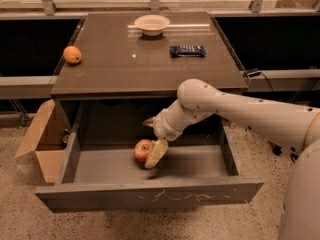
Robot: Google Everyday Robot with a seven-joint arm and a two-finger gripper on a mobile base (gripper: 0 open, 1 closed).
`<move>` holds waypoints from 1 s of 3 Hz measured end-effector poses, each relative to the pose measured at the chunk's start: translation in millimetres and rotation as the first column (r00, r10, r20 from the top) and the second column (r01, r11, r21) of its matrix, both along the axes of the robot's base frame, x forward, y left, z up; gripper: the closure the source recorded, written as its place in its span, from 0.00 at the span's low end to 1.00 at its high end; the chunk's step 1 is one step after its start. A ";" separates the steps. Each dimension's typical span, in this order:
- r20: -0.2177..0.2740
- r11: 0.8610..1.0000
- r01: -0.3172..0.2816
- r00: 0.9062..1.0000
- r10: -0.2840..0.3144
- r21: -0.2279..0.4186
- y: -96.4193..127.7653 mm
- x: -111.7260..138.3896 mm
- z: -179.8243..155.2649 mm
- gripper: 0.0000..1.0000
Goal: Pick apple from top drawer and place on counter
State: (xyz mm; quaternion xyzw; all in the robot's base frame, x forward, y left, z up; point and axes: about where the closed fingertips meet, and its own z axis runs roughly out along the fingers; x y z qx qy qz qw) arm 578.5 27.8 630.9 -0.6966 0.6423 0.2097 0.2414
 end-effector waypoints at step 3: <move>0.026 0.999 0.003 1.000 -0.004 0.038 -3.3 -12.0 16.0 0.84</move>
Offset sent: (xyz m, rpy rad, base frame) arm -0.0103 0.0144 -0.0122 -0.0131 0.0247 0.0189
